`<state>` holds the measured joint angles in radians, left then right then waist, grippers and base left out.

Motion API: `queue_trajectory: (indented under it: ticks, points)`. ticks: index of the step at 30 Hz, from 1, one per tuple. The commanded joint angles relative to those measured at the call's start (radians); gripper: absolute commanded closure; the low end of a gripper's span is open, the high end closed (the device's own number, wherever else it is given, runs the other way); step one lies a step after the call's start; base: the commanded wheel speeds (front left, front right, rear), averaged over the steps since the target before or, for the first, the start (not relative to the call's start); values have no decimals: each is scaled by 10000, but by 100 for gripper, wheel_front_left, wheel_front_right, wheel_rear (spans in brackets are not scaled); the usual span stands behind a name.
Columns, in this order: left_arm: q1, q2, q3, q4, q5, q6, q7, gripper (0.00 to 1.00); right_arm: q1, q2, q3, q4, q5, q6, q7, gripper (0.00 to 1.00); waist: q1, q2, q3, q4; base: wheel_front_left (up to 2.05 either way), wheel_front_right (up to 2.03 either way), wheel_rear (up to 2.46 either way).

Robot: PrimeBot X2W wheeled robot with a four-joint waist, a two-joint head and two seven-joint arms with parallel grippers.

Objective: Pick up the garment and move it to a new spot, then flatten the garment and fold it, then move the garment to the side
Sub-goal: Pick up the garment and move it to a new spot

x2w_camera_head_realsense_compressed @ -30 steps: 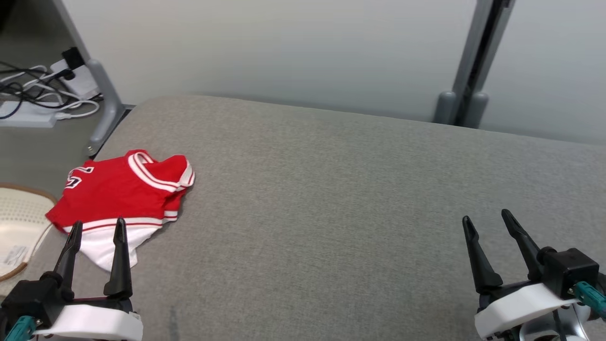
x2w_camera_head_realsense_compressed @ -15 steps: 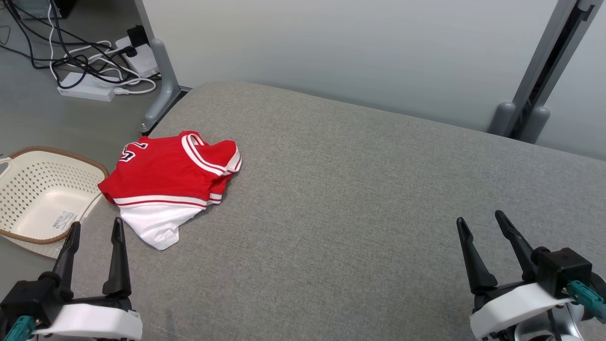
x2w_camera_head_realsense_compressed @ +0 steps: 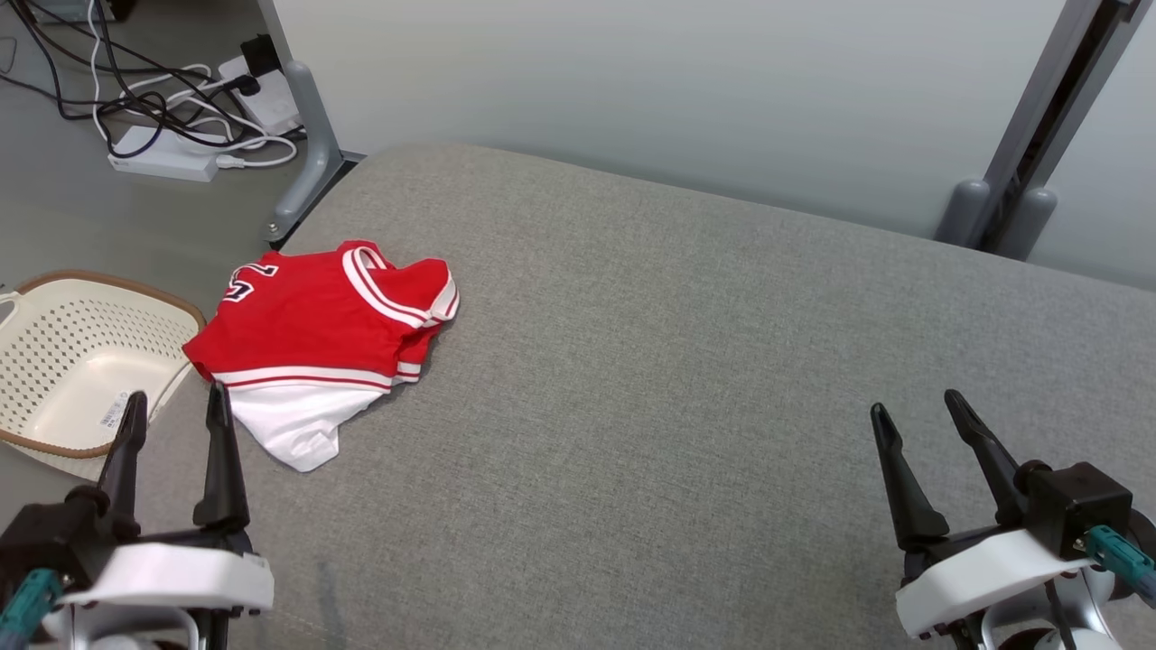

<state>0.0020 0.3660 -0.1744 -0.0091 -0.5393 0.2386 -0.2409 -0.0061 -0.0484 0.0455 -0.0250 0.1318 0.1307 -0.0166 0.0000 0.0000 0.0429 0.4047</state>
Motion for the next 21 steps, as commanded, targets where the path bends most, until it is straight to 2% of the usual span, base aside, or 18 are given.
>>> queue_trajectory:
  ticks: [1, 4, 9, 20, 21]
  points:
    - [-294, -24, 40, 79, -53, 31, 25, 0, -92, -51, -4, -68, 15, 0, 36, 0, 0, 0, 74, -31, 0, 0, 0]
    - [-878, -27, 80, 360, -123, -52, 88, 0, -246, -51, 44, -111, -32, 1, 59, 0, 0, 0, 274, -131, 0, 0, 0]
    - [-2163, 94, 11, 1555, -445, -576, 501, 0, -548, -52, 206, -213, -177, 1, 175, 0, 0, 0, 863, -508, 0, 0, 0]
    - [-4861, -172, -420, 6239, -1300, -2240, 1548, 0, -1286, -198, 243, -550, -481, 1, 450, 0, 0, 0, 2584, -1526, 0, 0, 0]
    - [-5237, -219, -432, 7049, -1430, -2496, 1623, 0, -1412, -256, 256, -641, -495, 1, 469, 0, 0, 0, 2853, -1624, 0, 0, 0]
